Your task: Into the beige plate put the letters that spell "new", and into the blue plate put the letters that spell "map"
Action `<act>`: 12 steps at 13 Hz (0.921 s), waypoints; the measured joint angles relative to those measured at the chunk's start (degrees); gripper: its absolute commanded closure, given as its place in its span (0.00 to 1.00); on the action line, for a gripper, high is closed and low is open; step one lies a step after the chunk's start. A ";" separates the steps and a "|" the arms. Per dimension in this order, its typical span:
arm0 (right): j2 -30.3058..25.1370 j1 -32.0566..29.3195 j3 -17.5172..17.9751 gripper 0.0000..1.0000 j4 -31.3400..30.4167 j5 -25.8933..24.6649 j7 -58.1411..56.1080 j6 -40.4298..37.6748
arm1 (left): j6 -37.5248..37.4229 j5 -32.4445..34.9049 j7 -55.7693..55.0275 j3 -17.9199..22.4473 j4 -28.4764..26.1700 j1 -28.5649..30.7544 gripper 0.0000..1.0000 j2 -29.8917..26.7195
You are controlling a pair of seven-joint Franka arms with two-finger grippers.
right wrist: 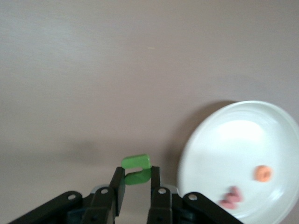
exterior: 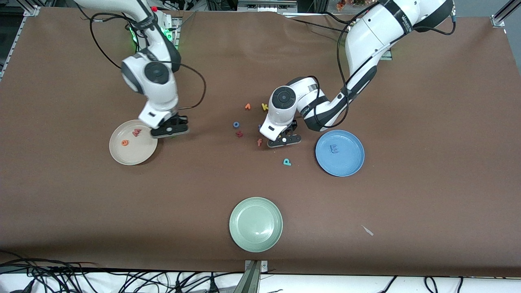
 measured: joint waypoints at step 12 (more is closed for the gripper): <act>-1.15 -0.48 -11.08 0.00 0.46 13.94 -24.28 -0.86 | 0.13 0.36 -0.02 0.75 0.41 0.02 0.89 0.04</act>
